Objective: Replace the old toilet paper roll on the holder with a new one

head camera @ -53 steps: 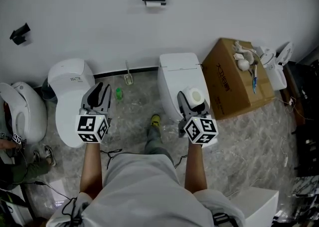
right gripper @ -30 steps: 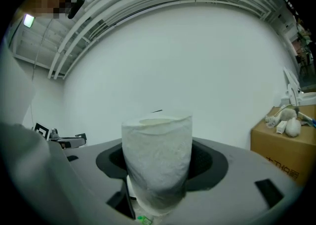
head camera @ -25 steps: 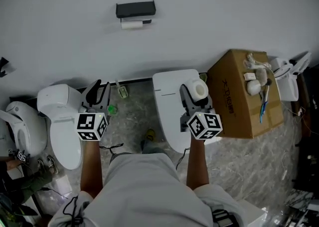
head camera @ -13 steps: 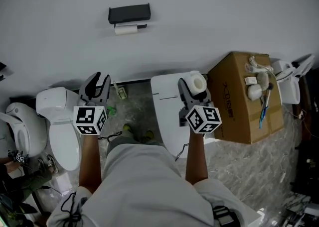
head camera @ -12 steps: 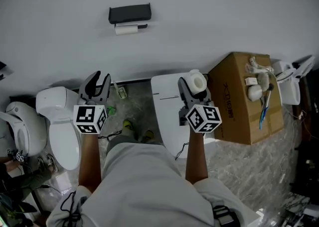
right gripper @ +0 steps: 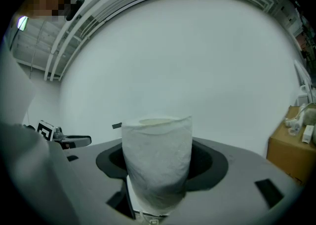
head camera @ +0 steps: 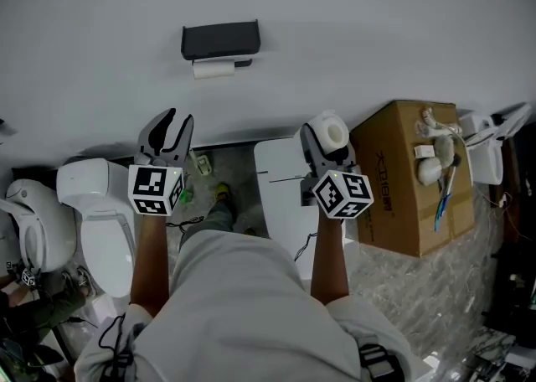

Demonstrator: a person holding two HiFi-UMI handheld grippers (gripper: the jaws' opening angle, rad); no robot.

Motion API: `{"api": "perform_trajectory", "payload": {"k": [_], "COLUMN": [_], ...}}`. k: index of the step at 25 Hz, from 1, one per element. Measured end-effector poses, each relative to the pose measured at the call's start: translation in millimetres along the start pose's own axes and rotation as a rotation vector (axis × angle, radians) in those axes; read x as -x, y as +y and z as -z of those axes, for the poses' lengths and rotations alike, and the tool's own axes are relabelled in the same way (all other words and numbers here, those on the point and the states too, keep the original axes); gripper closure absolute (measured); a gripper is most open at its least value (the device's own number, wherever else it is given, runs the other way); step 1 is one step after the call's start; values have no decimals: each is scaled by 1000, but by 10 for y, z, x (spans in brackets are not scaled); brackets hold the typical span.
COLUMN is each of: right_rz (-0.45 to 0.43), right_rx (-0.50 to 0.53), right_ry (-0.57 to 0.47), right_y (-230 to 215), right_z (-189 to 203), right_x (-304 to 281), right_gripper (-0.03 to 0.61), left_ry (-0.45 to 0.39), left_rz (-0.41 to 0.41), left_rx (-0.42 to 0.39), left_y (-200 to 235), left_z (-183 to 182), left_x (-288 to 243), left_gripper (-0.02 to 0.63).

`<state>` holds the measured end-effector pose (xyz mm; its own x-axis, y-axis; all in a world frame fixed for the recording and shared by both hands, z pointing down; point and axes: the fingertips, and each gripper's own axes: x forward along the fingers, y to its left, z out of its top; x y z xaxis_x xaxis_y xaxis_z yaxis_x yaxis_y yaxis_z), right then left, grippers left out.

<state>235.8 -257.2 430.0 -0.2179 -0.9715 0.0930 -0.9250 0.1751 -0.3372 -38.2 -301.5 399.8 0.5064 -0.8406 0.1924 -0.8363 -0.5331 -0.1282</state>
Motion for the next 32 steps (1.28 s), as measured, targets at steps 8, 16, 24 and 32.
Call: {"api": "perform_trajectory", "payload": {"k": [8, 16, 24, 32], "right_rz": [25, 32, 41, 42], "right_rx": [4, -5, -16, -24], "right_ry": [9, 26, 38, 38], "right_y": [-56, -31, -77, -120], "right_z": [-89, -67, -13, 33], "right_x": [-615, -910, -986, -1092], "right_gripper": [281, 281, 281, 281], "left_ry": [22, 87, 144, 178], "left_rz": [79, 147, 141, 160], "left_rx": [-96, -317, -484, -608], "left_y": [162, 82, 122, 93], "left_z": [-16, 66, 168, 243], "left_x": [-684, -1073, -1277, -1442], "left_gripper": [468, 440, 420, 402]}}
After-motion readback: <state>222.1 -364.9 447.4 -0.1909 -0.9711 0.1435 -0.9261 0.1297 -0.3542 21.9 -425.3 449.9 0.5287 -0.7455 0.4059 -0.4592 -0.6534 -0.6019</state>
